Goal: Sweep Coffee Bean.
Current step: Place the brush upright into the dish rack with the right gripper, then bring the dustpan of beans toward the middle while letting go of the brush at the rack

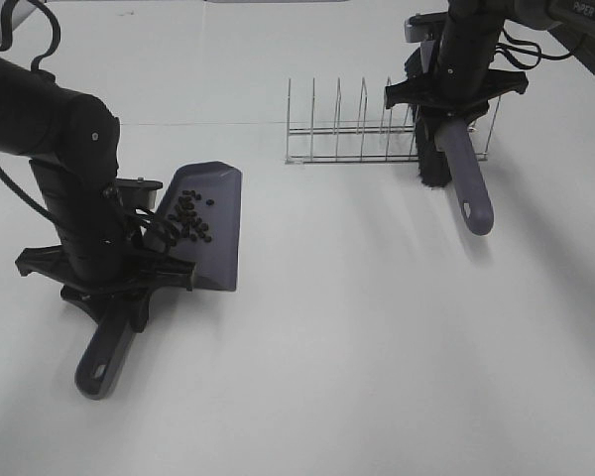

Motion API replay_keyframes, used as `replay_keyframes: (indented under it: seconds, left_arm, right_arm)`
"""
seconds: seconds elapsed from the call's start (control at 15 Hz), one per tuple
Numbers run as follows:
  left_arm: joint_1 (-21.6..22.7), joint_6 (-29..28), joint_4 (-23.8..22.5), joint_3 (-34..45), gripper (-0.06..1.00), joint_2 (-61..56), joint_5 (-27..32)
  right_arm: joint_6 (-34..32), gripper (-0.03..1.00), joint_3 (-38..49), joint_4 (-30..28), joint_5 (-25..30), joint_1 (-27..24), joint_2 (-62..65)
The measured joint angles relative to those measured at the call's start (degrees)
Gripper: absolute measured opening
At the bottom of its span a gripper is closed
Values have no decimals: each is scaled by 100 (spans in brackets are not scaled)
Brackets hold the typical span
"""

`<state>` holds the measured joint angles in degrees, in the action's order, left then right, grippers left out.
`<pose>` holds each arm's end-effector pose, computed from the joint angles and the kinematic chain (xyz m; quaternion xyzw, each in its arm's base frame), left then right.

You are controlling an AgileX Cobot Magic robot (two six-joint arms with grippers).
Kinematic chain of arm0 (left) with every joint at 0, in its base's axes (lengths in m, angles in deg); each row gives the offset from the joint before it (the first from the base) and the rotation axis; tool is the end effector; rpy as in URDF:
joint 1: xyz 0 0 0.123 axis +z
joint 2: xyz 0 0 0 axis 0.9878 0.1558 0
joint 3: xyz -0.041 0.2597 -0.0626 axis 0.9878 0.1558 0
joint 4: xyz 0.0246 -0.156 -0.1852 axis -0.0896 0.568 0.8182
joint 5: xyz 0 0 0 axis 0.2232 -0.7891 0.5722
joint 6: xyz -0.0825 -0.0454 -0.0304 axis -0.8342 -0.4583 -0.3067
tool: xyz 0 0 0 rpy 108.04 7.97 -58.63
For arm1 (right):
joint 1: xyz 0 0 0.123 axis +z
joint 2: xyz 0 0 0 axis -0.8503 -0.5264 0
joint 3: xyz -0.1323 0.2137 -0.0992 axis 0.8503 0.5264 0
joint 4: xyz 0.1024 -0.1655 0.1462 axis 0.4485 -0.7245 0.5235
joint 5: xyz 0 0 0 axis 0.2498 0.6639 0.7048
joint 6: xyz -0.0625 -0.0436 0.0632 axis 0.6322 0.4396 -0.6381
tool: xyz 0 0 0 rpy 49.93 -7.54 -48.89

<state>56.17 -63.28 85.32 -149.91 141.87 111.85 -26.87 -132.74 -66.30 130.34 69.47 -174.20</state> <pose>0.3102 -0.1451 0.0747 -0.0489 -0.9980 -0.0095 0.0393 0.5069 0.0843 0.1351 -0.0149 0.9837 -0.0516 0.1714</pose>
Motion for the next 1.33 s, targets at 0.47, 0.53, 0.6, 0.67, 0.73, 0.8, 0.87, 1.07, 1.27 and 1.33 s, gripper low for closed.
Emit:
replay_keyframes:
  seconds: [0.47, 0.53, 0.6, 0.67, 0.73, 0.8, 0.87, 1.07, 1.27, 1.33]
  left_arm:
    - [0, 6, 0, 0, 35, 0, 0]
    - [0, 6, 0, 0, 35, 0, 0]
    - [0, 11, 0, 0, 35, 0, 0]
    - [0, 11, 0, 0, 35, 0, 0]
    - [0, 11, 0, 0, 35, 0, 0]
    - [0, 17, 0, 0, 35, 0, 0]
    - [0, 23, 0, 0, 35, 0, 0]
    - [0, 23, 0, 0, 35, 0, 0]
    - [0, 23, 0, 0, 35, 0, 0]
    - [0, 23, 0, 6, 35, -63, -17]
  right_arm:
    - [0, 58, 0, 29, -46, 0, -23]
    - [-6, 59, 0, 23, -63, 0, -6]
    - [-34, 62, 0, -17, -92, 0, 52]
    - [-126, 66, 0, -103, -126, 0, 149]
    - [-178, 69, 0, -206, -126, 0, 258]
    - [-178, 70, 0, -252, -109, 0, 367]
    - [-178, 70, 0, -246, -23, 0, 481]
    - [-40, 70, 0, -258, 665, 0, 877]
    - [206, 70, 126, -132, 756, 0, 1289]
    - [298, 69, 510, 80, 756, 0, 1828]
